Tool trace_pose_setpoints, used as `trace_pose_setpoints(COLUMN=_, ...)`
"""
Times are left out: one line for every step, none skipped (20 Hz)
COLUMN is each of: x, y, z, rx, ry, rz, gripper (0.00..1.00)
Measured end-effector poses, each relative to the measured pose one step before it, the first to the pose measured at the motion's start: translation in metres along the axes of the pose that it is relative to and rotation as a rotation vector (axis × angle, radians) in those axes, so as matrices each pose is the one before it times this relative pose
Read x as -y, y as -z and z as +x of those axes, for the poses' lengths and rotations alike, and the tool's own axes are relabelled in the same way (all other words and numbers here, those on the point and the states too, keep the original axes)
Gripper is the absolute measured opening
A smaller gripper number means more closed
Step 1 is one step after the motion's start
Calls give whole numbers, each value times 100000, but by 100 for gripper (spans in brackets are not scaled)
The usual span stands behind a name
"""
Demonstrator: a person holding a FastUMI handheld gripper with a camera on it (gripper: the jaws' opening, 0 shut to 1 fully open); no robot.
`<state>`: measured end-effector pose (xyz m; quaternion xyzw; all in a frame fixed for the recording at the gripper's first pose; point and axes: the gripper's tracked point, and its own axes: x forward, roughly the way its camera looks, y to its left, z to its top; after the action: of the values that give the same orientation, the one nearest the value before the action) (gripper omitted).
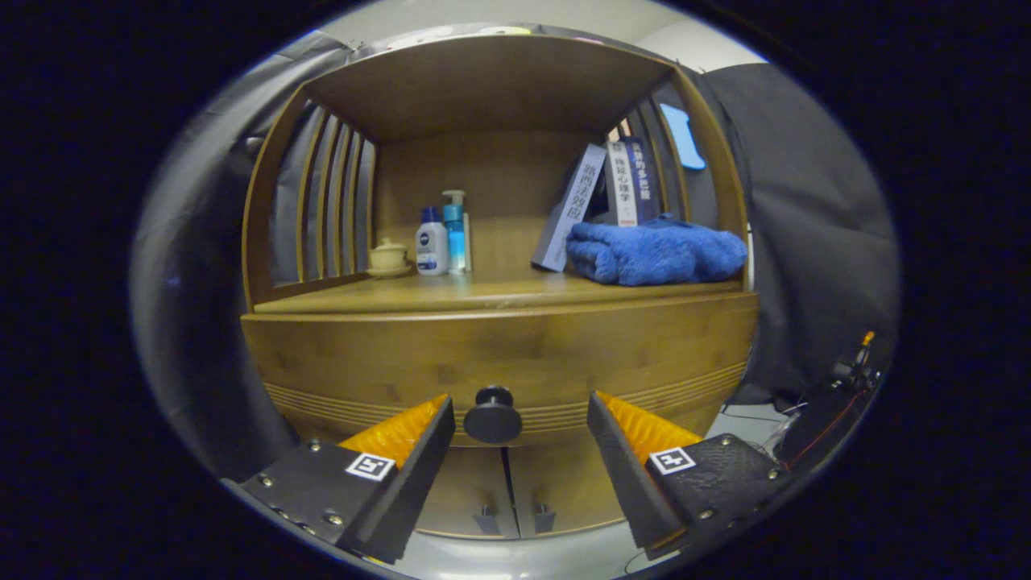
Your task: Pull open the drawer, take out the items inside it, and place them on the countertop above the cabinet.
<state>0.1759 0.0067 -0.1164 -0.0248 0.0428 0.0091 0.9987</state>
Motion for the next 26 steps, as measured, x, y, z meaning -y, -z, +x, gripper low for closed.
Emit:
trace_pose_setpoints(x=-121, y=69, z=271, rx=660, ry=-103, rz=-794, gripper=99)
trace_pose_setpoints(x=248, y=73, z=353, rx=1647, ry=636, rz=-1303, gripper=99)
trace_pose_setpoints(x=-84, y=85, z=304, rx=738, ry=-437, rz=-945, gripper=99)
trace_pose_setpoints(x=41, y=271, z=435, rx=-752, ry=588, rz=26, gripper=92)
trace_pose_setpoints(x=-4, y=317, z=287, rx=-681, ry=327, rz=-385, gripper=84)
trace_pose_setpoints(x=-409, y=53, z=26, rx=-651, ry=-1200, rz=150, gripper=84)
trace_pose_setpoints(x=-591, y=-39, z=260, rx=377, ry=-2458, rz=361, gripper=76)
trace_pose_setpoints(x=-903, y=-143, z=86, rx=532, ry=-2525, rz=22, gripper=68)
trace_pose_setpoints(x=170, y=-37, z=-48, rx=478, ry=2381, rz=-603, gripper=60)
trace_pose_setpoints(x=-3, y=28, z=10, rx=442, ry=2192, rz=-858, gripper=52)
trace_pose_setpoints(x=-35, y=-15, z=150, rx=649, ry=1831, rz=139, gripper=44)
trace_pose_setpoints(x=27, y=-18, z=-79, rx=777, ry=1650, rz=463, gripper=43)
trace_pose_setpoints(x=14, y=96, z=151, rx=-371, ry=983, rz=755, gripper=43)
trace_pose_setpoints(x=-19, y=-95, z=104, rx=-106, ry=134, rz=1062, gripper=43)
trace_pose_setpoints(x=-140, y=-38, z=659, rx=-122, ry=-1600, rz=-248, gripper=43)
trace_pose_setpoints(x=-98, y=439, z=192, rx=-3985, ry=-2790, rz=201, gripper=43)
trace_pose_setpoints(x=-80, y=-307, z=618, rx=-871, ry=-1297, rz=1554, gripper=42)
trace_pose_setpoints(x=-130, y=537, z=-8, rx=-2905, ry=319, rz=-1127, gripper=41)
trace_pose_setpoints(x=198, y=-298, z=46, rx=156, ry=187, rz=-391, gripper=35)
trace_pose_setpoints(x=161, y=236, z=-622, rx=-955, ry=14, rz=2531, gripper=35)
trace_pose_setpoints(x=-167, y=123, z=-679, rx=-377, ry=-477, rz=3171, gripper=27)
trace_pose_setpoints(x=151, y=101, z=-864, rx=0, ry=-351, rz=1315, gripper=26)
trace_pose_setpoints(x=309, y=202, z=-952, rx=-163, ry=199, rz=-5, gripper=27)
trace_pose_setpoints(x=178, y=88, z=-1069, rx=472, ry=259, rz=-389, gripper=26)
trace_pose_setpoints(x=56, y=241, z=-1101, rx=145, ry=-215, rz=-192, gripper=27)
trace_pose_setpoints(x=26, y=206, z=-1069, rx=41, ry=-804, rz=-208, gripper=26)
